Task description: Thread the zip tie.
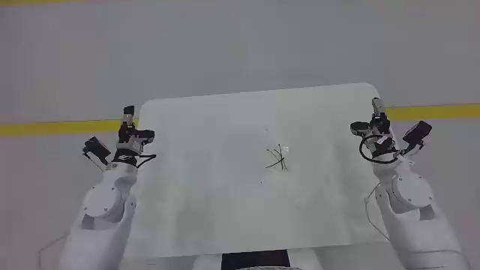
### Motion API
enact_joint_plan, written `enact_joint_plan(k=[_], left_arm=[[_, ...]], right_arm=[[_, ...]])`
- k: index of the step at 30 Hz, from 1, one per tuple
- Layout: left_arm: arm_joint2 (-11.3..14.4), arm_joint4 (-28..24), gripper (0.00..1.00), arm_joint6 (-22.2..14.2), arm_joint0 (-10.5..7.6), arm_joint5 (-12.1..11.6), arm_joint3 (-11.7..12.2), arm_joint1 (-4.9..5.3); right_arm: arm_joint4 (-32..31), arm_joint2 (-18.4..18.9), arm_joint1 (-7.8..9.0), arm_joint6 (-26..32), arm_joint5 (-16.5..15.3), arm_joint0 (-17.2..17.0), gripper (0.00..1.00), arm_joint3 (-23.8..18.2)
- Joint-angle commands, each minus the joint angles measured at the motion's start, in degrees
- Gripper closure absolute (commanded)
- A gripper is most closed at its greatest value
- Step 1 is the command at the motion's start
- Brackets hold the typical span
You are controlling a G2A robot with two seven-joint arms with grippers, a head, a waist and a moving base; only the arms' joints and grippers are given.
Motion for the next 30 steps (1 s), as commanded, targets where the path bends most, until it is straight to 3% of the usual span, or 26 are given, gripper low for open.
enact_joint_plan(k=[1,2,3,4,5,7,10,12,22,24,26,28,30], left_arm=[[0.00,0.00,0.00,0.00,0.00,0.00,0.00,0.00],[0.00,0.00,0.00,0.00,0.00,0.00,0.00,0.00],[0.00,0.00,0.00,0.00,0.00,0.00,0.00,0.00],[0.00,0.00,0.22,0.00,0.00,0.00,0.00,0.00],[0.28,0.25,0.00,-0.49,-0.19,-0.07,-0.48,0.00],[1.34,2.20,0.00,-3.00,-0.74,0.15,-1.39,0.09],[2.48,10.32,0.00,-11.60,-1.43,5.05,-2.54,0.87],[2.17,10.80,0.00,-14.09,-1.98,4.23,-4.19,1.03],[2.17,10.80,0.00,-14.09,-1.98,4.23,-4.19,1.03],[4.33,14.42,0.00,-19.67,-3.49,4.92,-6.51,1.33],[6.27,19.23,0.00,-24.77,-6.54,8.39,-6.79,1.71],[7.88,23.38,0.00,-27.60,-8.46,11.85,-7.07,1.97],[8.39,24.67,0.00,-28.36,-9.09,12.79,-7.54,2.05]], right_arm=[[0.00,0.00,0.00,0.00,0.00,0.00,0.22,0.00],[0.00,0.00,0.00,0.00,0.00,0.00,0.22,0.00],[0.00,0.00,0.00,0.00,0.00,0.00,0.00,0.00],[0.00,0.00,0.00,0.00,0.00,0.00,0.22,0.00],[0.00,0.00,0.00,0.00,0.00,0.00,0.00,0.00],[0.00,0.00,0.00,0.00,0.00,0.00,0.00,0.00],[0.00,0.00,0.00,0.00,0.00,0.00,0.00,0.00],[0.00,0.00,0.00,0.00,0.00,0.00,0.00,0.00],[0.00,0.00,0.00,0.00,0.00,0.00,0.00,0.00],[0.00,0.00,0.00,0.00,0.00,0.00,0.00,0.00],[0.00,0.00,0.00,0.00,0.00,0.00,0.00,0.00],[0.00,0.00,0.00,0.00,0.00,0.00,0.00,0.00],[0.00,0.00,0.00,0.00,0.00,0.00,0.00,0.00]])
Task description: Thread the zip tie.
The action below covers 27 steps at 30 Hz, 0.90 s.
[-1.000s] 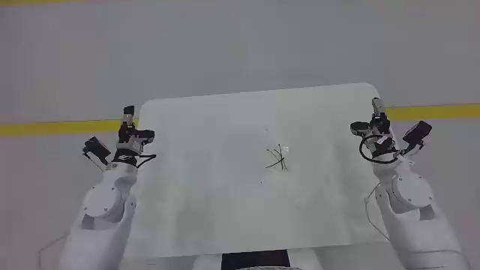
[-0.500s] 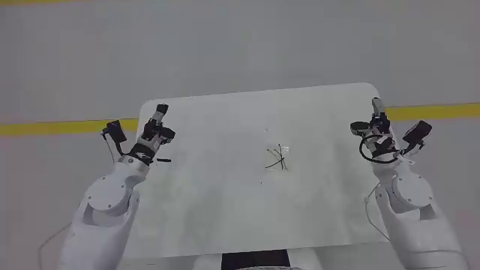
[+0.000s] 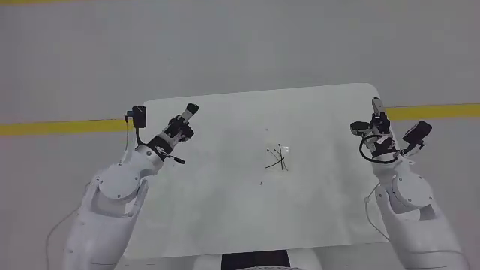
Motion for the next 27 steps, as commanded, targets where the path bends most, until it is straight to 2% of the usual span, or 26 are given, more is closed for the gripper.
enact_joint_plan(k=[1,11,13,14,15,17,19,20,23,25,27], left_arm=[[0.13,0.83,0.00,-0.50,-0.15,0.47,-0.14,0.02],[0.24,1.44,0.00,-0.36,-0.50,0.21,-0.63,0.03],[2.31,4.64,0.00,-0.58,-2.33,0.15,-2.05,0.03],[3.32,5.51,0.00,-1.00,-3.31,0.87,-2.21,0.00],[4.94,7.20,0.00,-1.92,-4.98,2.59,-2.34,-0.04],[7.70,9.21,0.00,-3.94,-7.99,4.32,-2.27,-0.15],[11.00,11.60,0.00,-6.40,-11.23,7.02,-2.12,-0.32],[12.33,11.94,0.00,-7.50,-12.29,7.16,-1.62,-0.42],[14.78,8.28,0.00,-8.26,-14.13,7.16,1.14,-1.06],[15.92,9.99,0.00,-7.18,-14.60,7.16,2.17,-1.22],[15.92,9.99,0.00,-7.18,-14.60,7.16,2.17,-1.22]], right_arm=[[0.00,0.00,0.00,0.00,0.00,0.00,0.00,0.00],[0.00,0.00,0.00,0.00,0.00,0.00,0.00,0.00],[0.00,0.00,0.00,0.00,0.00,0.00,0.00,0.00],[0.00,0.00,0.00,0.00,0.00,0.00,0.00,0.00],[0.00,0.00,0.00,0.00,0.00,0.00,0.00,0.00],[0.00,0.00,0.00,0.00,0.00,0.00,0.00,0.00],[0.00,0.00,0.00,0.00,0.00,0.00,0.00,0.00],[0.00,0.00,0.00,0.00,0.00,0.00,0.00,0.00],[0.00,0.00,0.00,0.00,0.00,0.00,0.00,0.00],[0.00,0.00,0.00,0.00,0.00,0.00,0.00,0.00],[0.00,0.00,0.00,0.00,0.00,0.00,0.00,0.00]])
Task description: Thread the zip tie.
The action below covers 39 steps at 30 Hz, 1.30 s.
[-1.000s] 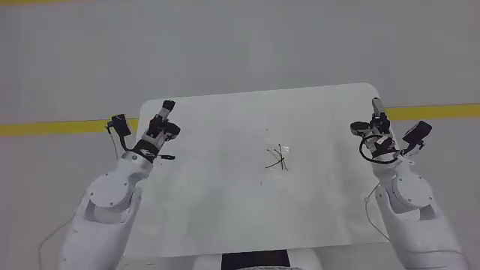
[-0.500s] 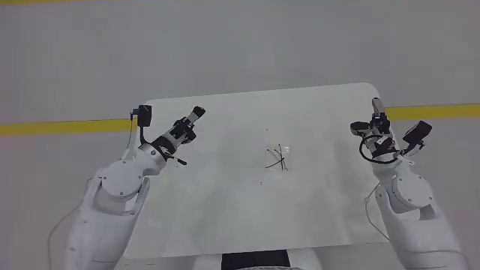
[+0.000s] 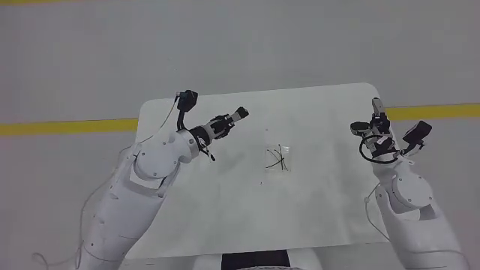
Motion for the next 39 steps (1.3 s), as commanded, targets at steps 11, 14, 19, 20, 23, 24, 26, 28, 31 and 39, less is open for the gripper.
enact_joint_plan(k=[11,14,19,20,23,24,26,28,31,39], left_arm=[[-0.03,0.48,0.00,-0.02,0.04,0.00,-0.08,0.02],[-0.03,0.48,0.00,-0.02,0.04,0.00,-0.08,0.02],[2.01,2.73,0.00,-0.96,-1.75,-1.89,1.99,-0.07],[2.67,3.20,0.00,-1.70,-2.76,-1.32,3.25,-0.14],[6.20,5.80,0.00,-4.53,-6.57,-0.20,6.73,-0.50],[7.46,6.87,0.00,-5.45,-7.78,0.00,8.10,-0.64],[10.23,7.81,0.00,-7.09,-10.21,0.00,11.01,-1.13],[12.45,8.38,0.00,-8.62,-12.26,0.00,13.51,-1.62],[15.72,9.28,0.00,-11.87,-14.97,0.00,17.18,-2.38],[16.83,10.83,0.00,-13.08,-16.32,0.00,18.08,-2.60]], right_arm=[[0.00,0.00,0.00,0.00,0.00,0.00,0.00,0.00],[0.00,0.00,0.00,0.00,0.00,0.00,0.00,0.00],[0.00,0.00,0.00,0.00,0.00,0.00,0.00,0.00],[0.00,0.00,0.00,0.00,0.00,0.00,0.00,0.00],[0.00,0.00,0.00,0.00,0.00,0.00,0.00,0.00],[0.00,0.00,0.00,0.00,0.00,0.00,0.00,0.00],[0.00,0.00,0.00,0.00,0.00,0.00,0.00,0.00],[0.00,0.00,0.00,0.00,0.00,0.00,0.00,0.00],[0.00,0.00,0.00,0.00,0.00,0.00,0.00,0.00],[0.00,0.00,0.00,0.00,0.00,0.00,0.00,0.00]])
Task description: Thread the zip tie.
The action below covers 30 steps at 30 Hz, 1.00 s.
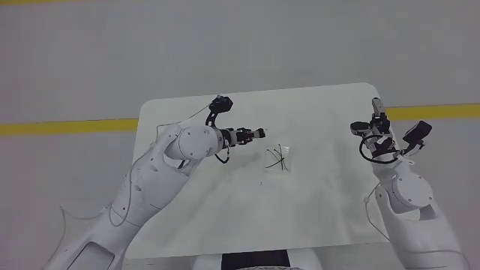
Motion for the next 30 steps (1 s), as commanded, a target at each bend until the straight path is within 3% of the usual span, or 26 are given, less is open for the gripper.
enact_joint_plan(k=[1,5,8,13,15,30], left_arm=[[0.00,0.00,0.00,0.00,-0.01,0.00,0.00,0.00],[0.54,0.28,0.00,-0.67,0.17,-0.51,0.06,0.00],[1.78,0.63,0.00,-2.58,-0.42,-1.57,1.39,-0.06],[2.23,-2.51,0.00,-2.25,-0.86,-1.12,2.79,-0.45],[2.42,-0.14,0.00,-1.77,-1.37,-0.17,3.43,-0.30],[2.42,-0.14,0.00,-1.77,-1.37,-0.17,3.43,-0.30]], right_arm=[[0.00,0.00,0.00,0.00,0.00,0.00,0.00,0.00],[0.00,0.00,0.00,0.00,0.00,0.00,0.00,0.00],[0.00,0.00,0.00,0.00,0.00,0.00,0.00,0.00],[0.00,0.00,0.00,0.00,0.00,0.00,0.00,0.00],[0.00,0.00,0.00,0.00,0.00,0.00,0.00,0.00],[0.00,0.00,0.00,0.00,0.00,0.00,0.00,0.00]])
